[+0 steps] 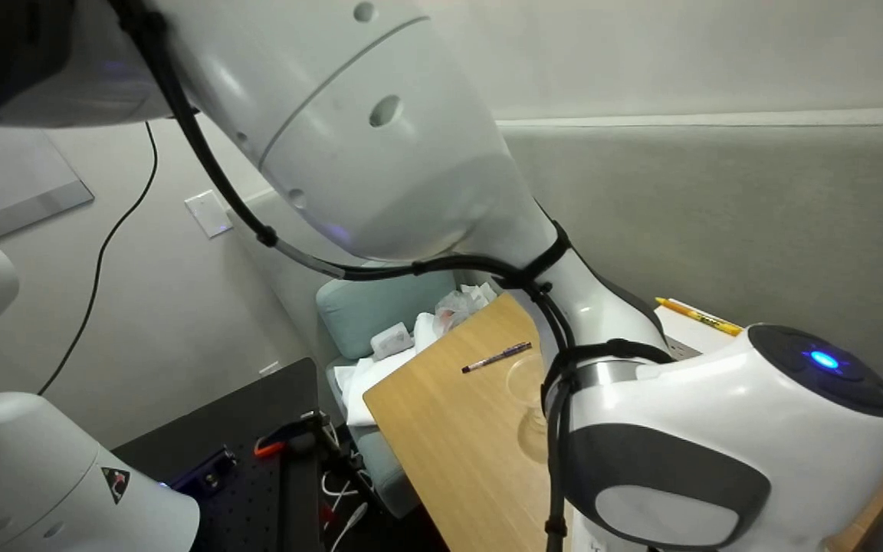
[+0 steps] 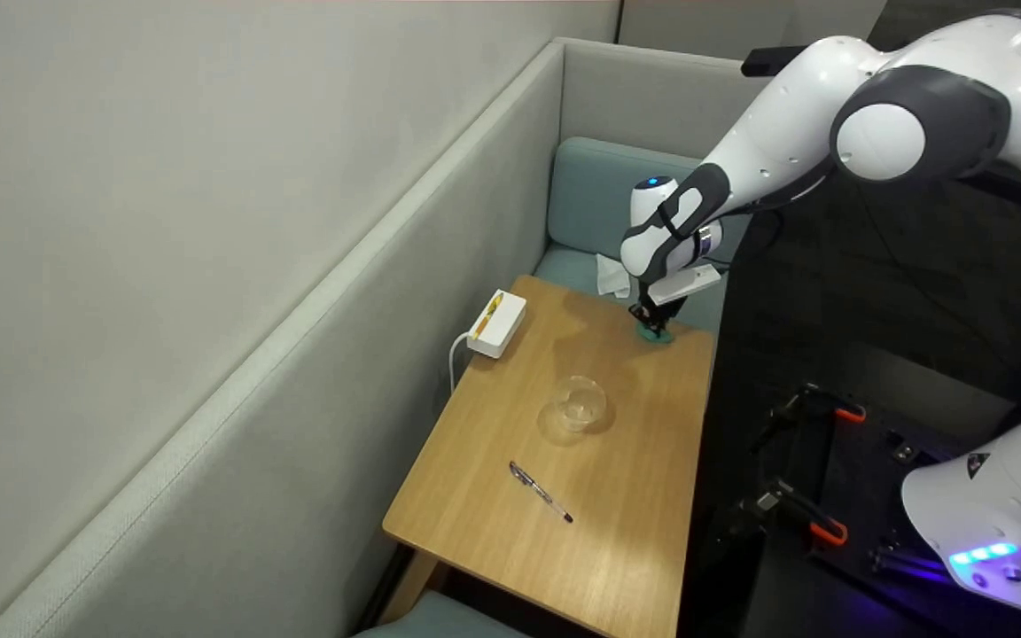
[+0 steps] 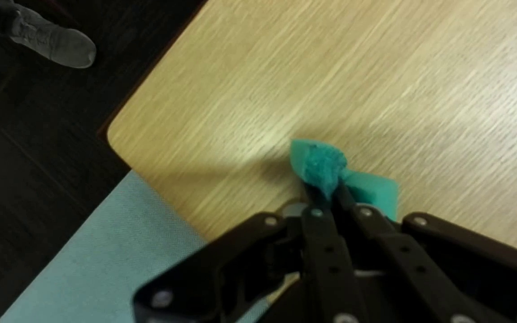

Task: Wipe the table with the sponge

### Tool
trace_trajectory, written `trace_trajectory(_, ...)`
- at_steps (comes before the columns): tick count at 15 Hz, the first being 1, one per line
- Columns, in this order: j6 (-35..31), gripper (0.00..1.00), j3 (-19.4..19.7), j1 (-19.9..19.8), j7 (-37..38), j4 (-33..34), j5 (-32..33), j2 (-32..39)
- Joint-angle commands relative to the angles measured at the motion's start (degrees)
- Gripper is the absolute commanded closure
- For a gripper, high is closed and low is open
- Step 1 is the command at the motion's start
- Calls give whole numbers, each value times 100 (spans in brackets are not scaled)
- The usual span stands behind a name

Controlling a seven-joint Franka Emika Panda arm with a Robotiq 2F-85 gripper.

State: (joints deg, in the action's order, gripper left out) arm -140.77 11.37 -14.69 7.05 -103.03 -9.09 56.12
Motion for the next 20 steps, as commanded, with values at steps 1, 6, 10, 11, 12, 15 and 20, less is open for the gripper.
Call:
trace_trajectory(1, -50, 98, -220, 2, -404, -316, 147, -191)
trace_trajectory(6, -89, 98, -582, 52, -972, -394, 293, -287)
trace_trajectory(10, -33, 98, -791, 225, -1131, -175, 440, -177)
trace_trajectory(11, 4, 98, -837, 272, -1128, -109, 461, -151)
trace_trajectory(12, 35, 98, -902, 291, -1151, -64, 469, -142)
trace_trajectory(15, 35, 98, -1093, 320, -1242, -5, 424, -148)
trace_trajectory(20, 325, 98, -1119, 325, -1219, 41, 421, -131)
